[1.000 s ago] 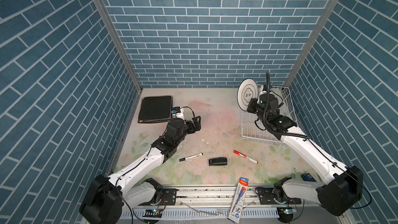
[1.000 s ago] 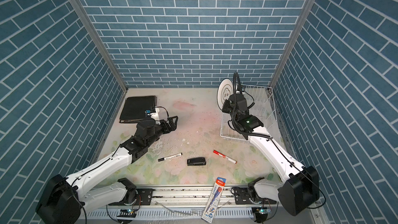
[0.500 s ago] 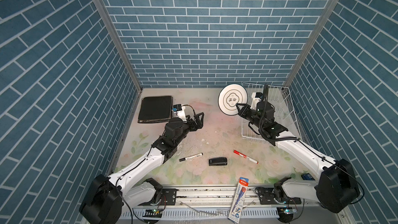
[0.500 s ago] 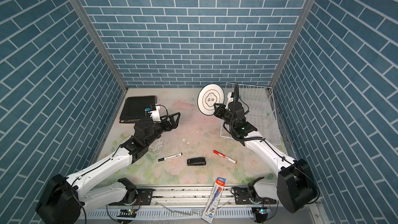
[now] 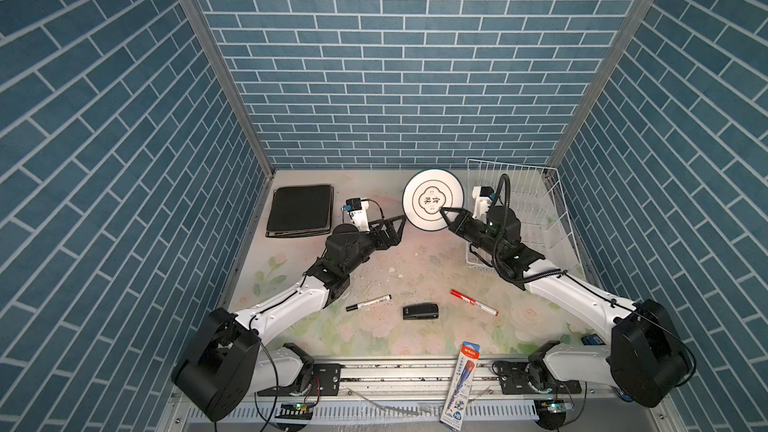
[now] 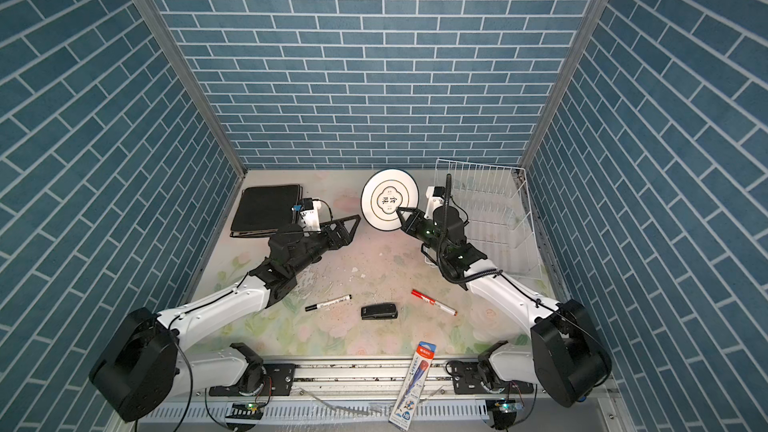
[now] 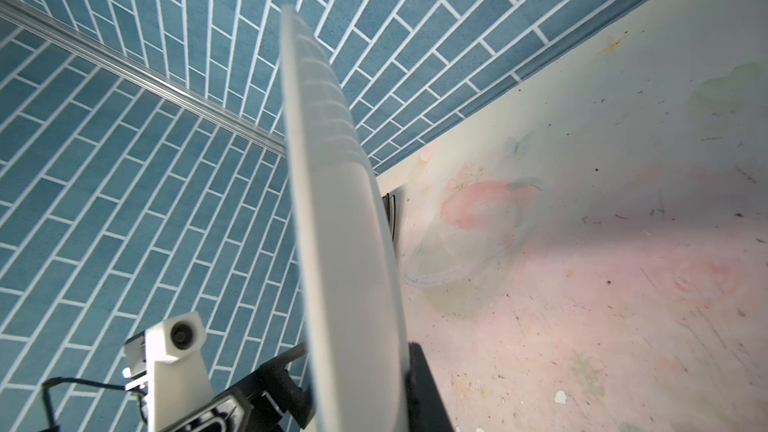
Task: Unload the plates from the dish rack
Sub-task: 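Grasp the white plate's rim with the left gripper and open the right gripper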
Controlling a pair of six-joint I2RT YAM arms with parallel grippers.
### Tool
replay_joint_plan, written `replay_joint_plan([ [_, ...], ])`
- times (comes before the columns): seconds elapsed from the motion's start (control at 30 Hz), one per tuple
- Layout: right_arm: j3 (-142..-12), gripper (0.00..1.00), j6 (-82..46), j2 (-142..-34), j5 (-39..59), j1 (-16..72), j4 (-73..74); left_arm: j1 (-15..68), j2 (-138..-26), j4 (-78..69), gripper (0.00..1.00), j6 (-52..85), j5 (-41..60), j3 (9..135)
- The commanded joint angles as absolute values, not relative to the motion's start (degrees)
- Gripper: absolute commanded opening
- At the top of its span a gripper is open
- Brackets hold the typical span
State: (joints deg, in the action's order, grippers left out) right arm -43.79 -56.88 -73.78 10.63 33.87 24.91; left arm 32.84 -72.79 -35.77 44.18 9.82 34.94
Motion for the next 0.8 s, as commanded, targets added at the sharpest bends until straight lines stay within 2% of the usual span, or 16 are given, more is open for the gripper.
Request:
replay_joint_plan([
  [0.0,-41.91,0.00,-59.83,-71.46,12.70,34.56,31.80,32.56,-74.41,-42.47,0.99,47.60,12.72,33.82],
  [0.27,-41.63,0.00,-60.80,-71.65,16.59,34.80,34.57,31.55,-80.62,-53.04,0.93,54.65,18.11,34.85],
  [0.53,-40.65,0.00,-62.47,-72.95,18.92,34.80,38.34,30.62,-83.85,-56.13,0.81,56.01,19.36,35.24],
  [0.77,-39.36,0.00,-64.53,-76.39,22.59,34.78,48.42,30.53,-85.68,-58.66,0.70,57.52,20.33,35.71],
])
